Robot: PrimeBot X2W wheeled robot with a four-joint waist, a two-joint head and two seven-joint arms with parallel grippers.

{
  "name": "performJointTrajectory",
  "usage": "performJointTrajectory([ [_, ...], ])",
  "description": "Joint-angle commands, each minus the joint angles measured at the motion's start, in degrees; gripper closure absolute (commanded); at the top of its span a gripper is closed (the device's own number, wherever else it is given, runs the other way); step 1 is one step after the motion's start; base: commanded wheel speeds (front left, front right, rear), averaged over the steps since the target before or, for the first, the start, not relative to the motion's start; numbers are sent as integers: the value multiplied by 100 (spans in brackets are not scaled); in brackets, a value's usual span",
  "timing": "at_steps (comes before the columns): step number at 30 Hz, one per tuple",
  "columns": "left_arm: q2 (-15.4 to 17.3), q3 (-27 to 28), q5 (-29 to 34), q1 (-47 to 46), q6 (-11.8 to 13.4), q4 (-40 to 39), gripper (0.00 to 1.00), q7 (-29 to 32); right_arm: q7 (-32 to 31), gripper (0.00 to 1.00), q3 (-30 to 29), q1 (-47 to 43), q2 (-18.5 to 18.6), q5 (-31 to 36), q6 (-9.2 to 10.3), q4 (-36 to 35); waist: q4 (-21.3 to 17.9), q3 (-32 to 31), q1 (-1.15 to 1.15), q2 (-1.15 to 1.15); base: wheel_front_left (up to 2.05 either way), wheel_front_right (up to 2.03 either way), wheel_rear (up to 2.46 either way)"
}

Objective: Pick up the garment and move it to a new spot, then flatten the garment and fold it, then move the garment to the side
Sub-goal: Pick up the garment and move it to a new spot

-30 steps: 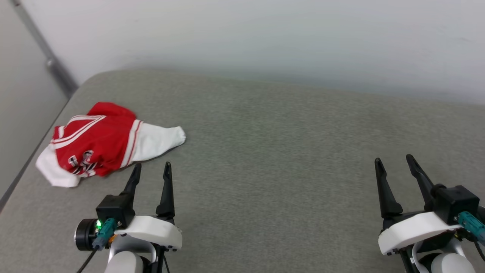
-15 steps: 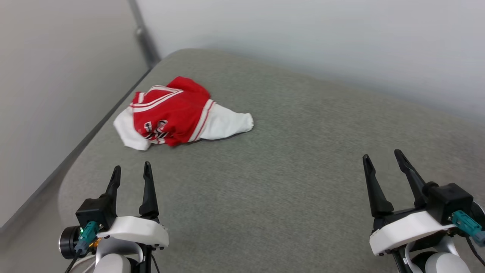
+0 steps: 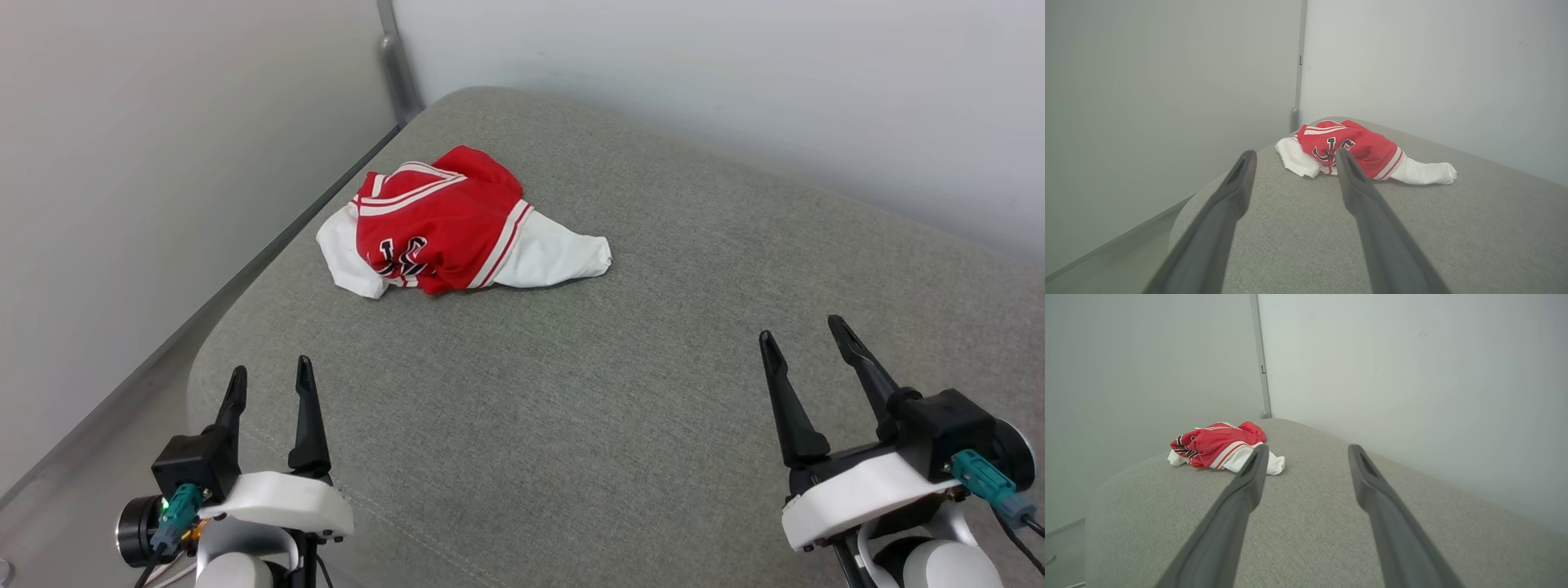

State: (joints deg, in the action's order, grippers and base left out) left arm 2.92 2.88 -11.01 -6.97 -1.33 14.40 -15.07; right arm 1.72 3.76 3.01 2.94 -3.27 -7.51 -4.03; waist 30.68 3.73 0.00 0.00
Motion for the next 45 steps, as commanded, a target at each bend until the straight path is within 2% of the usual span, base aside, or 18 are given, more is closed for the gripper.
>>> performJointTrajectory([
  [1,-6,1,10,-112,17,29,0,-15,-10,0,3,72,-7,26,4,-38,-2,20,0,0,0,0,0],
  [8,10,37,-425,-1080,-126,714,0,-12,-152,0,-30,211,48,123,4,-210,-238,377,0,0,0,0,0],
  [12,167,155,-657,-2000,-171,1196,0,348,-250,0,111,405,230,318,4,-326,-541,751,0,0,0,0,0],
  [19,677,327,-1045,-3478,-262,2024,0,1653,-264,0,276,841,398,317,4,-497,-1127,1606,0,0,0,0,0],
  [23,1154,279,-1170,-4108,-377,2573,0,2699,-170,0,367,1112,438,254,4,-479,-1459,2020,0,0,0,0,0],
  [28,1564,238,-1361,-4492,-460,3299,0,3941,-26,0,433,1353,439,213,4,-393,-1795,2354,0,0,0,0,0],
  [30,1747,289,-1412,-4620,-404,3506,0,4343,15,0,453,1428,432,192,4,-357,-1900,2467,0,0,0,0,0],
  [34,1884,369,-1513,-4668,-250,3831,0,4890,85,0,469,1554,450,165,4,-315,-2048,2645,0,0,0,0,0],
  [41,1897,306,-1556,-4329,-24,4411,0,5590,130,0,448,1603,456,103,4,-239,-2181,2721,0,0,0,0,0],
  [43,1863,319,-1602,-4294,-9,4453,100,5626,125,0,429,1587,454,94,4,-231,-2192,2692,0,0,0,0,0],
  [45,1854,295,-1599,-4266,-49,4441,100,5593,116,0,399,1556,446,86,4,-219,-2182,2638,0,0,0,0,0],
])
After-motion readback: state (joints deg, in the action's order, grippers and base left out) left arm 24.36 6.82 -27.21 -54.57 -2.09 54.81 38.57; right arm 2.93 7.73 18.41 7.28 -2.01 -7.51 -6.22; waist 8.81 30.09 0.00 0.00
